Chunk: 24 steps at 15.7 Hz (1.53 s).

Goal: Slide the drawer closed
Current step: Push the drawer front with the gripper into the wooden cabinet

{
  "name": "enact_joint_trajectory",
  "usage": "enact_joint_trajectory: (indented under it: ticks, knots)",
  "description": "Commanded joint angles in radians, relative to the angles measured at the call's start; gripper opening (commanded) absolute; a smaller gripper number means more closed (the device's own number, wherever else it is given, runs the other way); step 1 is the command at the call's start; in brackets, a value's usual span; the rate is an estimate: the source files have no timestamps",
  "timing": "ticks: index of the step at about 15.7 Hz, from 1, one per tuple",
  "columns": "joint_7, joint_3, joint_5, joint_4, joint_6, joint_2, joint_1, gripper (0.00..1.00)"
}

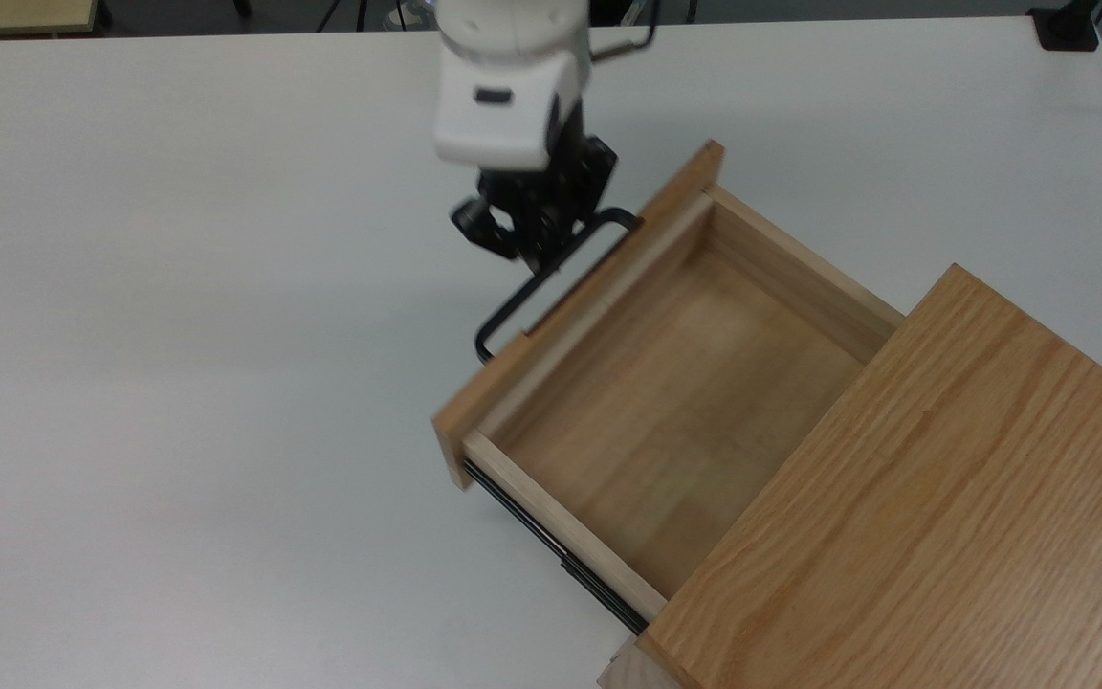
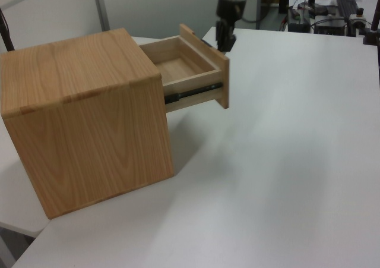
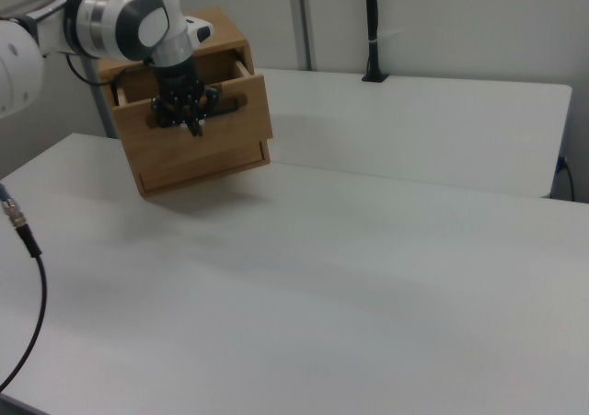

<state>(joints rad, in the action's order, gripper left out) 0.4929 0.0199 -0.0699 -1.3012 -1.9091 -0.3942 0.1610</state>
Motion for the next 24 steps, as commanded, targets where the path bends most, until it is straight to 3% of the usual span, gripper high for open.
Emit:
enact_joint_trajectory:
  ticks: [1, 8, 15, 19, 24]
  knots:
    - [-0.043, 0.023, -0.015, 0.1, -0.076, -0.095, 0.057, 0.09]
    - [-0.171, 0.028, -0.011, 0.146, -0.248, -0.189, 0.132, 0.04]
    - [-0.355, 0.106, -0.013, 0.183, -0.5, -0.29, 0.206, 0.04]
    - [-0.414, 0.106, -0.013, 0.184, -0.527, -0.298, 0.215, 0.04]
    - [-0.592, 0.109, -0.013, 0.207, -0.562, -0.295, 0.229, 0.04]
